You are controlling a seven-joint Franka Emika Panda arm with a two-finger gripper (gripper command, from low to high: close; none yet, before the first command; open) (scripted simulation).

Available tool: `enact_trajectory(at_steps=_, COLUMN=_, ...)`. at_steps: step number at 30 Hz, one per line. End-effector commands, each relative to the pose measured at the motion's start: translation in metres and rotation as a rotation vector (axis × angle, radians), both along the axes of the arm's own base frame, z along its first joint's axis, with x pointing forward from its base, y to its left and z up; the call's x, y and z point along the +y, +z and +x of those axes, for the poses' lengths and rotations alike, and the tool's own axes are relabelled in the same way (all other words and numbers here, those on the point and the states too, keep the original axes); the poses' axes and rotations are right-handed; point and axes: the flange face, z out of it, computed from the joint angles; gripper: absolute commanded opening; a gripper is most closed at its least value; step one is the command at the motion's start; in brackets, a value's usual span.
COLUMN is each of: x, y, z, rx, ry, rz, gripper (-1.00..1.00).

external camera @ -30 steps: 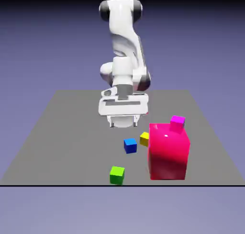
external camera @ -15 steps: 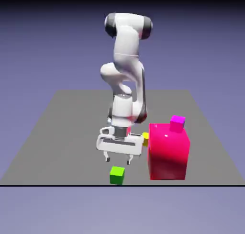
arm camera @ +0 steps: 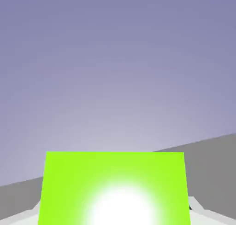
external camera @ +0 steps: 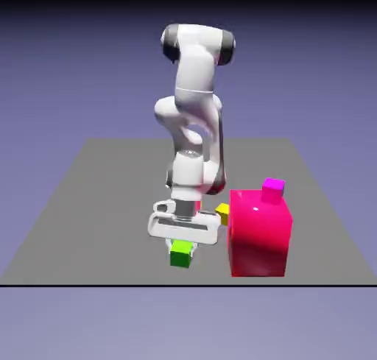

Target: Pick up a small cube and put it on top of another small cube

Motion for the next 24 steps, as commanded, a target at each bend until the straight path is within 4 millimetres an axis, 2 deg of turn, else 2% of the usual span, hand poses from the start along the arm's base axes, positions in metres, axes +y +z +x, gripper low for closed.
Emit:
enact_trajectory(at_steps=1, x=0.001, y=0.005, z=0.007, rx=0.014, ry=-0.009, rz=0.01, gripper=-1.0)
enact_trajectory(at_steps=9, x=0.011, y=0.06, z=0.054, rx=0.12, ry=-0.049, rz=0.116, gripper=-1.0)
enact_trajectory(at_steps=18, x=0.058, y=0.132, z=0.052, rx=0.294, ry=-0.101, rz=0.301, gripper=-1.0)
enact_trajectory(at_steps=21, x=0.077, y=0.157, z=0.046, rx=0.357, ry=-0.097, rz=0.354, gripper=-1.0)
enact_trajectory(at_steps=24, x=0.108, y=0.177, z=0.03, rx=0.425, ry=-0.101, rz=0.385, gripper=-1.0)
